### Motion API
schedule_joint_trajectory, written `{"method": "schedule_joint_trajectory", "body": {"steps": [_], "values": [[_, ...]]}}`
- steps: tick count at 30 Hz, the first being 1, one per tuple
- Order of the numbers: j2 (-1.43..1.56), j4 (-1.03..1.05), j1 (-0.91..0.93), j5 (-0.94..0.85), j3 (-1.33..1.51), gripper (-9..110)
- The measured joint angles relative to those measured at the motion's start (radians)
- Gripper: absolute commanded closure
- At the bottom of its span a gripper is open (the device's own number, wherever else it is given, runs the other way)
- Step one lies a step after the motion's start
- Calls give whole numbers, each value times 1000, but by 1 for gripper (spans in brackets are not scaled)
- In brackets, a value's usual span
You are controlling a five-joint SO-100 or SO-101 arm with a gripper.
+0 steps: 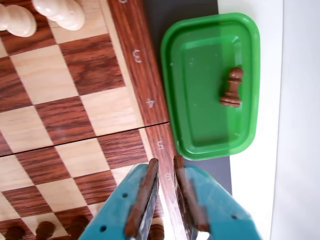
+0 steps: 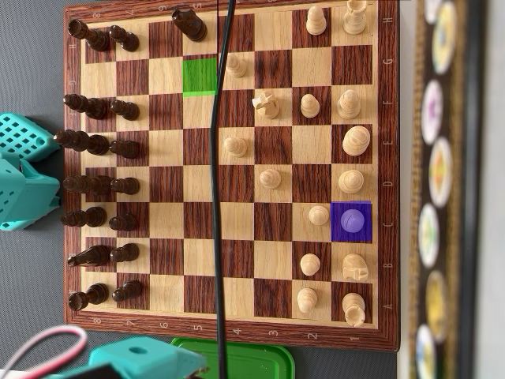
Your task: Play chess
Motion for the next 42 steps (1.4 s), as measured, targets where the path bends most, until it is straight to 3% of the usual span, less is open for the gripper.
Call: {"method": "schedule_joint_trajectory", "body": {"steps": [13, 24, 42], "values": [[285, -160, -298, 189, 241, 95], [319, -264, -508, 313, 267, 94], [-15, -296, -529, 313, 40, 94]]}}
